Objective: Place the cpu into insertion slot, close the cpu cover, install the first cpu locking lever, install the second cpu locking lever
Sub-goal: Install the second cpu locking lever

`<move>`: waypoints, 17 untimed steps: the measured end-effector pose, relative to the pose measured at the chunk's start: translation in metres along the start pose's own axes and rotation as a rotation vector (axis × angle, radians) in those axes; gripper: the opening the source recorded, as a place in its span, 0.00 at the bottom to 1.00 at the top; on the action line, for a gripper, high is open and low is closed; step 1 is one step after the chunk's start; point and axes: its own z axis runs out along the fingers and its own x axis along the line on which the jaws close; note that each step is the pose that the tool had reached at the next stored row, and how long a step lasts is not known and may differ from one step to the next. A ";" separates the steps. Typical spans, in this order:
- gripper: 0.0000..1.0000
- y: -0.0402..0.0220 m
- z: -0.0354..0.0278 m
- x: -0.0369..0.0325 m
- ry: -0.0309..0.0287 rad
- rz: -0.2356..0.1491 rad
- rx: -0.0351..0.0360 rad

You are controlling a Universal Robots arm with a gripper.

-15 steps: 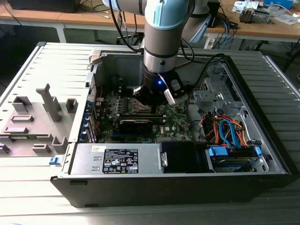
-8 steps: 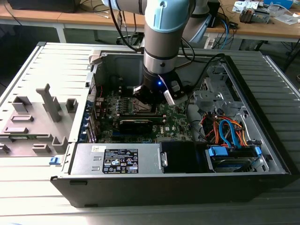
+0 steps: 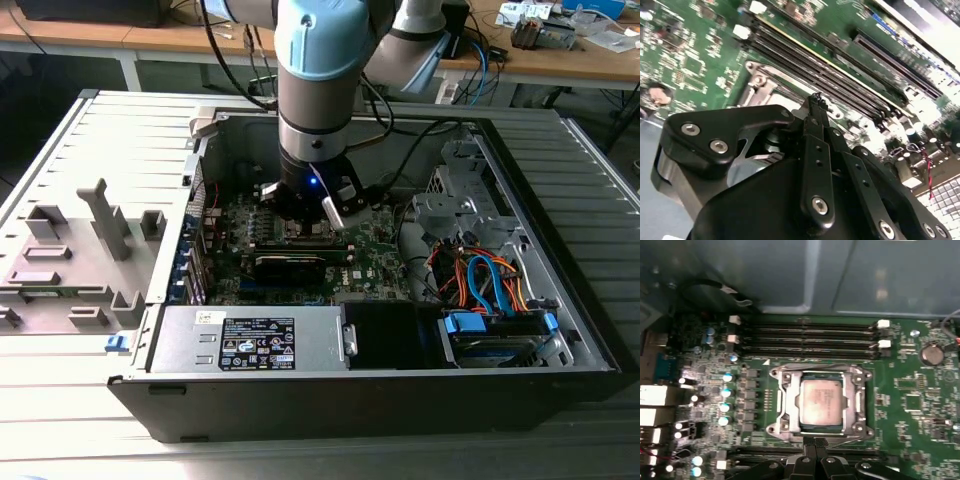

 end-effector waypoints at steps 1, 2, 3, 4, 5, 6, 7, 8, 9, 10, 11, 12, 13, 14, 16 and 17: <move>0.11 -0.0006 0.0006 0.0035 0.0001 0.000 0.0002; 0.11 -0.0018 0.0008 0.0045 0.0000 0.000 0.0000; 0.11 -0.0033 0.0006 0.0047 0.0002 0.000 0.0003; 0.11 -0.0042 0.0005 0.0047 0.0001 0.000 0.0001; 0.11 -0.0059 0.0002 0.0047 0.0000 0.000 -0.0023; 0.11 -0.0066 0.0001 0.0054 -0.0006 0.000 -0.0065; 0.11 -0.0068 -0.0001 0.0073 -0.0025 0.000 -0.0095; 0.11 -0.0066 -0.0001 0.0122 -0.0043 -0.001 -0.0112; 0.11 -0.0067 -0.0002 0.0168 -0.0051 -0.001 -0.0139; 0.11 -0.0070 0.0010 0.0201 -0.0055 -0.001 -0.0154; 0.11 -0.0073 0.0026 0.0210 -0.0053 -0.001 -0.0153; 0.11 -0.0076 0.0037 0.0218 -0.0053 -0.001 -0.0151; 0.11 -0.0082 0.0057 0.0240 -0.0052 -0.001 -0.0151; 0.11 -0.0084 0.0072 0.0263 -0.0053 -0.001 -0.0153; 0.11 -0.0087 0.0086 0.0285 -0.0053 -0.001 -0.0155; 0.11 -0.0087 0.0093 0.0286 -0.0052 -0.002 -0.0157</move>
